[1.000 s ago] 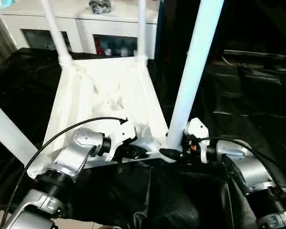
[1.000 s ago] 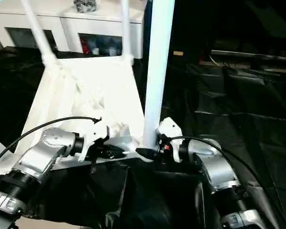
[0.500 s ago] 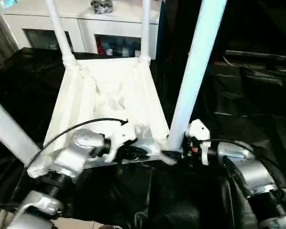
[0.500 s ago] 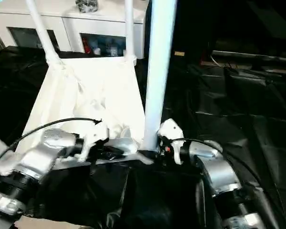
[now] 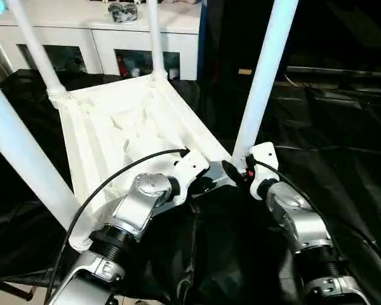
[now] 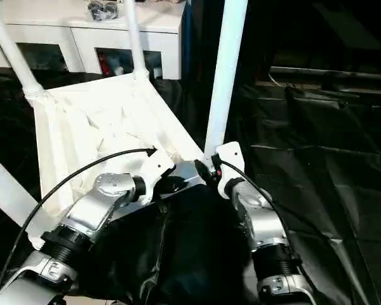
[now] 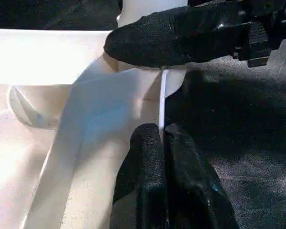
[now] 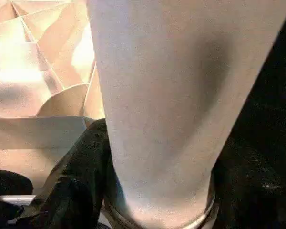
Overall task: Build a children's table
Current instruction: Rotate leg to tighten
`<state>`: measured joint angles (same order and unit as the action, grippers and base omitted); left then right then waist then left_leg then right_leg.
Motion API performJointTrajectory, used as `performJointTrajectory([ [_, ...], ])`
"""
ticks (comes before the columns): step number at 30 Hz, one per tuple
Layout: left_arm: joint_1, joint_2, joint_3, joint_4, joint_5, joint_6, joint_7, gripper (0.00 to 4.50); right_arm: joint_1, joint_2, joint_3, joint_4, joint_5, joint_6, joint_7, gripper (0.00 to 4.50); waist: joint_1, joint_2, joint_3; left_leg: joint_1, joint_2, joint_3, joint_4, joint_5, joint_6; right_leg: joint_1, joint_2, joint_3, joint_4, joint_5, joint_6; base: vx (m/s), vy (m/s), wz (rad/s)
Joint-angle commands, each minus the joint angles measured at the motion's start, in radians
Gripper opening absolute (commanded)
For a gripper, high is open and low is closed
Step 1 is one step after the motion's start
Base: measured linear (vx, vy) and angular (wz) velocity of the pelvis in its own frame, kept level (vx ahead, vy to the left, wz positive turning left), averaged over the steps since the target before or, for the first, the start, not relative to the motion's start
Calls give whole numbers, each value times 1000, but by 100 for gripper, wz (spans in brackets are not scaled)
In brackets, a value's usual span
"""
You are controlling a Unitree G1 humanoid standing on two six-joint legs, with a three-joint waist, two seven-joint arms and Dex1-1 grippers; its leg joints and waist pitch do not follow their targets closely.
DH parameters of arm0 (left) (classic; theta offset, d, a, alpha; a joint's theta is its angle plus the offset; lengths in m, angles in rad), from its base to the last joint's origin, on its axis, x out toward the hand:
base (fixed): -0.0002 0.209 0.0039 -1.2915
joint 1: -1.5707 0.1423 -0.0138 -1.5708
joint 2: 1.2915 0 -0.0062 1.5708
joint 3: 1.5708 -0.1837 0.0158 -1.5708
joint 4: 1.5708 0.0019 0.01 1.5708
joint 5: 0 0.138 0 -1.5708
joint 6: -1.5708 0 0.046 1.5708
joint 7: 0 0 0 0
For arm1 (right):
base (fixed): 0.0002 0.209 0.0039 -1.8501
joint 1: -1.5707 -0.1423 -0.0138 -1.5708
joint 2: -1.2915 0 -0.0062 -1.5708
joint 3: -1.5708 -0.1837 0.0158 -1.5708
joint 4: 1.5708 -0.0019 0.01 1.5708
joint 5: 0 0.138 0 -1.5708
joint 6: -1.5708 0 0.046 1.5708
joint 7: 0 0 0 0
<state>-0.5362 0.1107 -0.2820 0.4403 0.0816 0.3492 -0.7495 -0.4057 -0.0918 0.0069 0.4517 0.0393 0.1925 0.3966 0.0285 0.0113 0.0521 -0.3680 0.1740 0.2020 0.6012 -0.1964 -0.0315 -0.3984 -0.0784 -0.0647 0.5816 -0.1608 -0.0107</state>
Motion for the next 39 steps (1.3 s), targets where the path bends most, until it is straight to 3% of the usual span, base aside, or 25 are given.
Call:
performJointTrajectory([
  [1,-28,-39,-26,-20,-22,-29,5,0,-8,71,91,-8,49,15,117,334,-1,-12,-64,11,55,-30,-74,-186,49,40,-72,46,-70,-299,-196,0,0,0],
  [5,-10,-3,-28,-44,-32,-41,-56,0,-13,16,99,-11,20,-13,146,375,-4,-8,-63,10,55,-33,-76,-214,40,41,-72,45,-73,-335,-185,0,0,0],
  [9,12,39,-21,-75,-78,-86,-159,0,-12,-41,97,-27,31,-47,228,375,-7,-7,-65,9,56,-32,-75,-206,44,43,-72,45,-69,-292,-204,0,0,0],
  [14,20,105,-22,-84,-97,-110,-261,0,5,-123,112,-72,63,-39,386,375,1,-5,-68,10,59,-29,-71,-148,81,43,-70,46,-56,-195,-239,0,0,0],
  [16,18,139,-17,-77,-105,-123,-308,0,19,-169,125,-92,70,-31,467,375,5,-8,-69,12,59,-27,-70,-146,83,46,-70,46,-54,-187,-243,0,0,0],
  [24,29,227,-29,-89,-130,-145,-450,0,56,-252,167,-154,107,0,625,375,15,-5,-66,15,62,-28,-73,-176,67,43,-72,47,-55,-226,-242,0,0,0],
  [28,33,243,-34,-96,-138,-145,-482,0,61,-256,168,-169,123,17,653,325,19,-5,-65,17,63,-27,-73,-178,56,41,-73,48,-55,-235,-242,0,0,0],
  [39,40,257,-41,-90,-136,-158,-503,0,69,-273,192,-183,120,16,683,254,28,-9,-67,15,63,-27,-72,-154,56,42,-74,48,-51,-220,-239,0,0,0],
])
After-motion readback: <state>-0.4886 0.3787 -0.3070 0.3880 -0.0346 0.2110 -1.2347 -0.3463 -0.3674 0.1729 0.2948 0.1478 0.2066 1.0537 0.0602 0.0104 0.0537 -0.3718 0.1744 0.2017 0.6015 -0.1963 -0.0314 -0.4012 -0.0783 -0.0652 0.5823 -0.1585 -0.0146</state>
